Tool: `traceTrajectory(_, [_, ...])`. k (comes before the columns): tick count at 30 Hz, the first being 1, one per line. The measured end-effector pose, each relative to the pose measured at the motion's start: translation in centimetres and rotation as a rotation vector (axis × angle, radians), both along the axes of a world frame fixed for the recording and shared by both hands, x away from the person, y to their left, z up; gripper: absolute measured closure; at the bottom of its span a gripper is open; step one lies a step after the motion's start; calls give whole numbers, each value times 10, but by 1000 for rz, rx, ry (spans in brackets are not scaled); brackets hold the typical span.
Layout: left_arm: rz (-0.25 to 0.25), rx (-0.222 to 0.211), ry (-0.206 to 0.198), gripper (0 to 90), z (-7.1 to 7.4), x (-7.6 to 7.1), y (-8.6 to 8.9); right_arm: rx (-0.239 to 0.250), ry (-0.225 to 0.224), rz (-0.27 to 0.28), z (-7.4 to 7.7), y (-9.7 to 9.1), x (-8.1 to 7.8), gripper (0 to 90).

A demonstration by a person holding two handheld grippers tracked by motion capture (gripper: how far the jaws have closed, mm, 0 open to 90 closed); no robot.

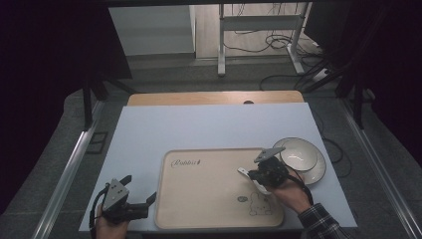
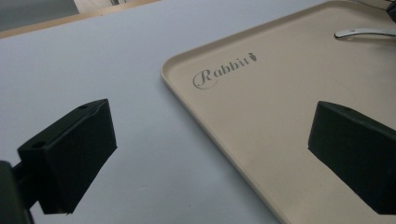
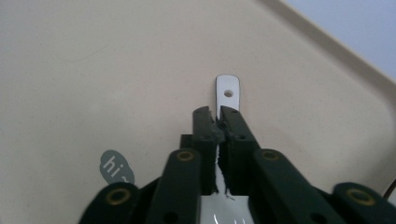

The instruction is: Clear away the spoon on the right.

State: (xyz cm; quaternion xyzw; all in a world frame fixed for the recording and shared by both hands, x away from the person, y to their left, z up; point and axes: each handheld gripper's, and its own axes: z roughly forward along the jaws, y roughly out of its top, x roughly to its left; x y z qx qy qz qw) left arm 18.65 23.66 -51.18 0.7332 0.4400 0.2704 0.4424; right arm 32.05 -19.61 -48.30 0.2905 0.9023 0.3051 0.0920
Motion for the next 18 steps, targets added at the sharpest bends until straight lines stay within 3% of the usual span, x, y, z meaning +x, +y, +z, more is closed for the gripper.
traceTrajectory(7, [0, -1, 0, 8, 0, 0, 0, 10, -32, 8, -8, 3, -5, 899])
traceTrajectory(18, [-4, 0, -4, 8, 0, 0, 0, -10, -35, 23, -18, 6, -8, 899])
